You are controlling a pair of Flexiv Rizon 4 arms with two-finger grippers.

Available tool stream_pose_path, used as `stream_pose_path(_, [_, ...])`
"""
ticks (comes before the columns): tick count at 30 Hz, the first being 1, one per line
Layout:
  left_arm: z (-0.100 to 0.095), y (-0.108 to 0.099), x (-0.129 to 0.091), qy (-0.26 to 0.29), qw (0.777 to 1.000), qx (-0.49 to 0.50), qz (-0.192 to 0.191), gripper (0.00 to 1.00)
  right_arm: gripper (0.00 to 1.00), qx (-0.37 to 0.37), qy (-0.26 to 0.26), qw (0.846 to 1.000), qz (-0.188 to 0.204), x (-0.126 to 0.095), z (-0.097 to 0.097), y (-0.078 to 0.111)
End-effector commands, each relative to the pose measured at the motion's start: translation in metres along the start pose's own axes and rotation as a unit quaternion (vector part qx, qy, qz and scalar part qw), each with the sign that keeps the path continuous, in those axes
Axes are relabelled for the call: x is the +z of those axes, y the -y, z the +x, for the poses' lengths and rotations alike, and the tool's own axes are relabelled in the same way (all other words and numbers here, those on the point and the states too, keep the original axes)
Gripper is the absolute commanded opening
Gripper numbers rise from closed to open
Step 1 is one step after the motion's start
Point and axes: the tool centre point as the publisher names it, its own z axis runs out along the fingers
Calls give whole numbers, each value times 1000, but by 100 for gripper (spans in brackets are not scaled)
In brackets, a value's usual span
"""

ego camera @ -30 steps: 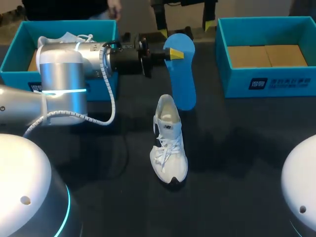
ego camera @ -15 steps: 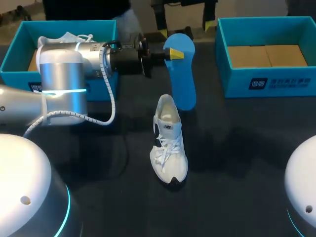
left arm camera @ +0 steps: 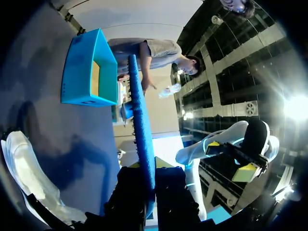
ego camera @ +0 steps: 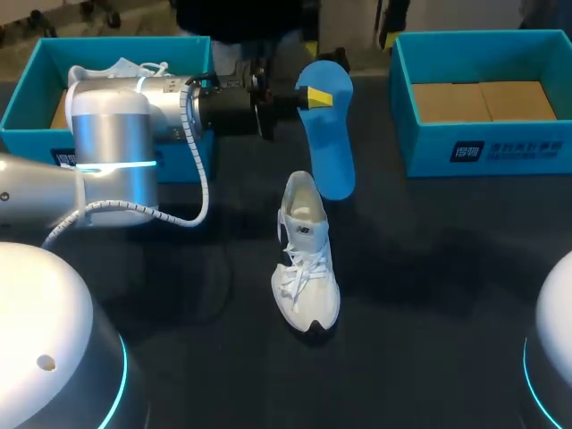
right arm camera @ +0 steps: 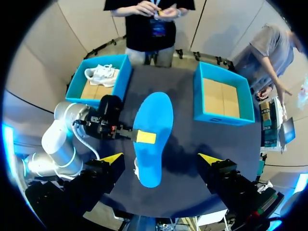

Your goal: Take the shoe out of the shoebox, open the shoe tongue, remove and reinsert the insole, then place the shoe into the shoebox

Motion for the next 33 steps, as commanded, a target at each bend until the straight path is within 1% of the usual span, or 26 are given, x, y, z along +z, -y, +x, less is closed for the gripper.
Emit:
stream_pose_path(1, [0, 0, 0, 0, 1000, 0, 1, 0, 100, 1, -112, 993, -26, 8, -22, 7])
stream_pose_path(4, [0, 0, 0, 0, 1000, 0, 1, 0, 100, 8, -142, 989, -29, 11, -29, 6])
stream_pose_path(6, [0, 0, 0, 0, 1000, 0, 1, 0, 100, 4, -148, 989, -27, 12, -31, 5])
stream_pose_path(10, [0, 0, 0, 0, 1000, 0, 1, 0, 100, 15, -201, 979, -27, 20, -40, 2])
stream_pose_path(12, [0, 0, 0, 0, 1000, 0, 1, 0, 100, 19, -224, 974, -25, 24, -44, 1])
stream_pose_path(14, [0, 0, 0, 0, 1000, 0, 1, 0, 100, 20, -232, 973, -15, 26, -50, 0])
stream_pose_path(16, [0, 0, 0, 0, 1000, 0, 1, 0, 100, 20, -251, 968, -13, 28, -54, 0])
stream_pose_path(18, [0, 0, 0, 0, 1000, 0, 1, 0, 100, 36, -269, 962, -5, 31, -58, 0])
stream_pose_path(19, [0, 0, 0, 0, 1000, 0, 1, 0, 100, 31, -267, 963, 3, 32, -60, 0])
stream_pose_path(32, [0, 0, 0, 0, 1000, 0, 1, 0, 100, 31, -267, 963, 3, 32, -60, 0])
stream_pose_path(33, [0, 0, 0, 0, 1000, 0, 1, 0, 100, 35, -298, 954, -16, 33, -60, 1])
